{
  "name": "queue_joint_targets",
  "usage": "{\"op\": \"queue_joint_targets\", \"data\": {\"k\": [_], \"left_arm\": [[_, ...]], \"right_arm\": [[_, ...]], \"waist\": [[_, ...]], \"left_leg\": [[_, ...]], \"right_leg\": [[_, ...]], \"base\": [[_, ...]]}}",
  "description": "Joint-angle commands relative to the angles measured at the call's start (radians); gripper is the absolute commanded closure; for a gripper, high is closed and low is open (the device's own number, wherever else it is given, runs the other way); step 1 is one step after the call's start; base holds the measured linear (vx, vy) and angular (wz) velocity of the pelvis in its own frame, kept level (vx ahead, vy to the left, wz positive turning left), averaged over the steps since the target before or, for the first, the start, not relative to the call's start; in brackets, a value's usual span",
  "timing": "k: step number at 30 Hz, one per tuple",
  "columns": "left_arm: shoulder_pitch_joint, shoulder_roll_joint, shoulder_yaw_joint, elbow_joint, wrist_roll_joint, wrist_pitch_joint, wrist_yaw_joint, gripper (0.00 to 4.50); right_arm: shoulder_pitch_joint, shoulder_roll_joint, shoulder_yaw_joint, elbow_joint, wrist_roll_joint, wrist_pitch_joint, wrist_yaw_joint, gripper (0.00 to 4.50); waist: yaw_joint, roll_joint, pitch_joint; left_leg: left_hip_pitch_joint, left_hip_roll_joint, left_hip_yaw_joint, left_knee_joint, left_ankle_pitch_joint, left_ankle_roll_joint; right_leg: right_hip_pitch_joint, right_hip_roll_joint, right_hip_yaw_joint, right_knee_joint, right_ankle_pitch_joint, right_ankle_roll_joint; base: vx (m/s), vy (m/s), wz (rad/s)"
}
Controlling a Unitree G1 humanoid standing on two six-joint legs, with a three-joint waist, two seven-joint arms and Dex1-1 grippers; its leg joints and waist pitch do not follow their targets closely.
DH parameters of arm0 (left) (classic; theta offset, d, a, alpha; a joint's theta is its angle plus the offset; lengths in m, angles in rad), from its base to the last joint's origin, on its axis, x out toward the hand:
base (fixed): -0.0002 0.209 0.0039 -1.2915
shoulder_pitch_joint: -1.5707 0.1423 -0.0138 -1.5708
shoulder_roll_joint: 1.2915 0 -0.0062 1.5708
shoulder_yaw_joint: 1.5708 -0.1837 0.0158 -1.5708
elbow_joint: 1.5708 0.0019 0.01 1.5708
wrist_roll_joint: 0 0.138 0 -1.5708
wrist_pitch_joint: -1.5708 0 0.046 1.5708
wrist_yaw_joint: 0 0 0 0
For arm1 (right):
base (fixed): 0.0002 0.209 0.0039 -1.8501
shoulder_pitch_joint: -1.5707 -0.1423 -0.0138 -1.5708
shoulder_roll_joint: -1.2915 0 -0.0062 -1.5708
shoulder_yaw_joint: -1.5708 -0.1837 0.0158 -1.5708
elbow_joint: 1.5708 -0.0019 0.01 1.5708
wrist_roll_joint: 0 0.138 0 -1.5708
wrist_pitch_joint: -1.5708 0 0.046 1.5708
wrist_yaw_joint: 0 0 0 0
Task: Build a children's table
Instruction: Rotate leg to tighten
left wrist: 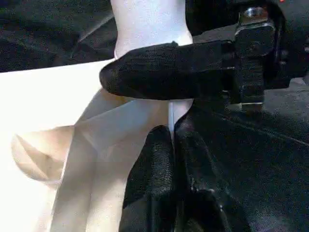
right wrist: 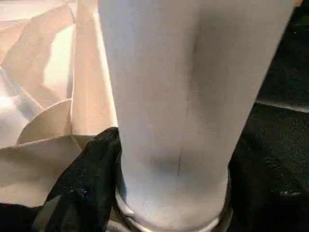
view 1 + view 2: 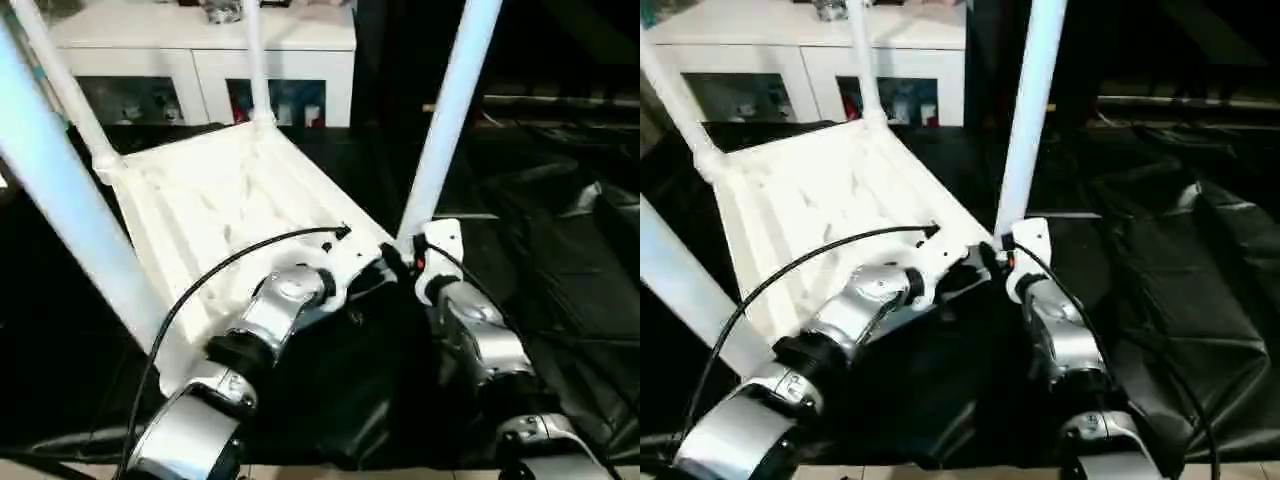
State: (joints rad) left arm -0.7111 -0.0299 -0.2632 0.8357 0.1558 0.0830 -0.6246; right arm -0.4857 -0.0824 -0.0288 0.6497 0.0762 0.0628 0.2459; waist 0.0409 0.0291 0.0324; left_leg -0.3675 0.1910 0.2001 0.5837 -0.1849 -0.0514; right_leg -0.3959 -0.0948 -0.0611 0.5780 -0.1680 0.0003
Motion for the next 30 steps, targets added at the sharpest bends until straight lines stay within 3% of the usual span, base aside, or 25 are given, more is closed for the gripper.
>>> {"op": "queue_joint_targets", "data": {"k": [1,3,6,11,15,17,21,26,27,30], "left_arm": [[0.024,-0.048,-0.014,0.027,-0.015,-0.014,0.015,4.50],[0.021,-0.028,-0.008,0.029,-0.016,-0.018,0.008,4.50],[0.018,-0.010,-0.001,0.027,-0.016,-0.022,-0.005,4.50],[0.016,0.041,0.008,0.020,-0.025,-0.043,-0.065,4.50],[0.034,0.110,-0.001,-0.021,-0.055,-0.092,-0.223,4.50],[0.045,0.141,-0.007,-0.047,-0.072,-0.108,-0.302,4.50],[0.074,0.209,-0.013,-0.122,-0.134,-0.094,-0.489,4.50],[0.095,0.241,-0.015,-0.161,-0.166,-0.074,-0.568,4.50],[0.097,0.244,-0.014,-0.162,-0.167,-0.076,-0.574,4.50],[0.101,0.248,-0.010,-0.161,-0.164,-0.082,-0.572,4.50]], "right_arm": [[-0.003,0.035,0.027,0.027,0.018,0.021,0.020,1.13],[-0.015,0.022,0.039,0.029,0.005,0.005,0.038,0.80],[-0.016,0.001,0.052,0.003,0.017,0.020,0.111,0.66],[0.005,-0.086,0.100,-0.086,0.032,0.041,0.323,0.66],[0.029,-0.199,0.148,-0.141,0.020,0.030,0.490,0.66],[0.037,-0.232,0.157,-0.156,0.027,0.029,0.556,0.66],[0.056,-0.280,0.168,-0.207,0.075,0.053,0.709,0.66],[0.065,-0.295,0.188,-0.233,0.106,0.078,0.794,0.66],[0.067,-0.299,0.198,-0.236,0.102,0.082,0.808,0.66],[0.070,-0.301,0.206,-0.228,0.091,0.077,0.818,0.92]], "waist": [[0.001,-0.019,-0.050],[0.001,-0.020,-0.050],[0.000,-0.019,-0.049],[0.003,-0.023,-0.052],[0.007,-0.026,-0.053],[0.010,-0.023,-0.051],[0.020,-0.020,-0.053],[0.030,-0.014,-0.055],[0.031,-0.020,-0.053],[0.031,-0.020,-0.052]], "left_leg": [[0.007,0.034,-0.020,-0.074,-0.250,0.061],[0.007,0.035,-0.021,-0.075,-0.254,0.058],[0.007,0.034,-0.021,-0.076,-0.271,0.058],[0.003,0.034,-0.019,-0.072,-0.247,0.074],[-0.003,0.033,-0.018,-0.067,-0.195,0.104],[0.001,0.034,-0.018,-0.067,-0.203,0.105],[0.006,0.045,-0.015,-0.068,-0.185,0.100],[0.011,0.050,-0.013,-0.068,-0.182,0.092],[0.007,0.049,-0.014,-0.068,-0.180,0.091],[0.008,0.047,-0.012,-0.068,-0.194,0.081]], "right_leg": [[0.036,-0.052,0.033,-0.077,-0.316,-0.184],[0.036,-0.052,0.032,-0.076,-0.321,-0.181],[0.036,-0.052,0.032,-0.079,-0.336,-0.177],[0.041,-0.052,0.032,-0.075,-0.300,-0.181],[0.046,-0.053,0.031,-0.069,-0.257,-0.199],[0.043,-0.055,0.030,-0.072,-0.275,-0.201],[0.039,-0.049,0.030,-0.060,-0.221,-0.236],[0.037,-0.048,0.031,-0.047,-0.145,-0.268],[0.040,-0.050,0.031,-0.045,-0.142,-0.267],[0.039,-0.053,0.033,-0.050,-0.165,-0.261]], "base": [[0.000,0.000,0.00],[0.000,0.000,0.00],[0.000,0.000,0.00],[0.000,0.000,0.00],[0.000,0.000,0.00],[0.000,0.000,0.00],[0.000,0.000,0.00],[0.000,0.000,0.00],[0.000,0.000,0.00],[0.000,0.000,0.00]]}}
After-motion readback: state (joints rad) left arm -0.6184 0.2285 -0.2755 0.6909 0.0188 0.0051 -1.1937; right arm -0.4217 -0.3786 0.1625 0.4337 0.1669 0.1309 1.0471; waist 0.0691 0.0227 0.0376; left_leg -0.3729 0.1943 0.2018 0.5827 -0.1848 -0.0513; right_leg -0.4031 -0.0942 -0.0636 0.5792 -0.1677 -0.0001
